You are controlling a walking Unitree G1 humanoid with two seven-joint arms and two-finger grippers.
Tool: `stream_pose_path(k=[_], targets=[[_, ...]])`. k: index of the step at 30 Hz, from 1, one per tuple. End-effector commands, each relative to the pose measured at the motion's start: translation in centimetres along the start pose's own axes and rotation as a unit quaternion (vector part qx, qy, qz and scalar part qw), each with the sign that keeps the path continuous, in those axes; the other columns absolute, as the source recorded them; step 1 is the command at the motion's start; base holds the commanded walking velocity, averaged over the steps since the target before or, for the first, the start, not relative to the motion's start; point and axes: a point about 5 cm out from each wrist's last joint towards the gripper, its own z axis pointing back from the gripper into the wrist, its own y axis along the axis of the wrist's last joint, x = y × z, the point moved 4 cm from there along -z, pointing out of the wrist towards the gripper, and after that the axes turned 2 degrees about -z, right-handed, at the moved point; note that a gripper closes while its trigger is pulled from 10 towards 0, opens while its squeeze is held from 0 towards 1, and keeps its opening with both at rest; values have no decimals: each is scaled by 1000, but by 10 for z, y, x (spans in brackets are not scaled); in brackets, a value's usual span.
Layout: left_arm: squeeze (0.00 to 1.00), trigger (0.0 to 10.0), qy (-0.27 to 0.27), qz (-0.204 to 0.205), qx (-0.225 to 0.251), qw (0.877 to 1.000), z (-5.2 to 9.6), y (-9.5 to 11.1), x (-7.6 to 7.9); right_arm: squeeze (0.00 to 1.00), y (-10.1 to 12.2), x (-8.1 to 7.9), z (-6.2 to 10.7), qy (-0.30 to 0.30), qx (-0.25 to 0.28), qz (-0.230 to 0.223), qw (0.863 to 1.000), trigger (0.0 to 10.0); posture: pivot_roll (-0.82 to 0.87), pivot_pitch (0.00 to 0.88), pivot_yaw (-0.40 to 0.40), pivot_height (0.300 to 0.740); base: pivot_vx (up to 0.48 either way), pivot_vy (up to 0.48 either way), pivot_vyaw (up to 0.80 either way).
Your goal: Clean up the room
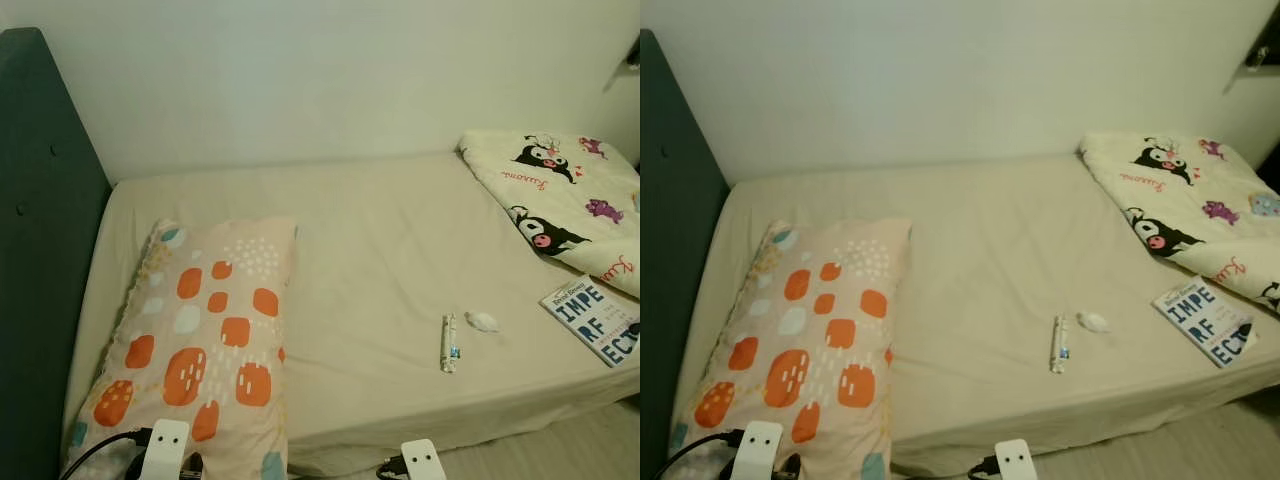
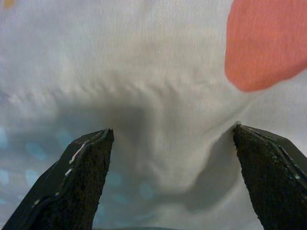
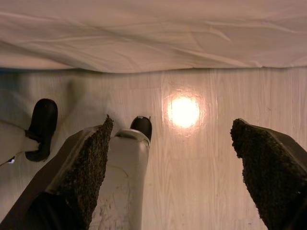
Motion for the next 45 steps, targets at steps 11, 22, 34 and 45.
stream_pose_path(k=[11, 22, 34, 45], targets=[[0, 10000, -18, 67, 27, 997, 0, 11, 5, 0, -6, -4, 1, -9, -10, -1, 1000, 10000, 87, 0, 30, 740, 0, 0, 0], [0, 10000, 1, 10, -30, 999, 0, -8, 0, 0, -6, -9, 0, 1, -13, -37, 999, 10000, 89, 0, 20, 740, 0, 0, 0], [0, 10000, -16, -21, -28, 999, 1, -10, 0, 0, -9, -17, 1, 18, -19, -59, 998, 10000, 83, 0, 28, 740, 0, 0, 0], [0, 10000, -45, -25, -22, 998, -4, 3, 10, 0, -6, -14, 0, 13, -14, -44, 999, 10000, 55, 0, 39, 740, 0, 0, 0]])
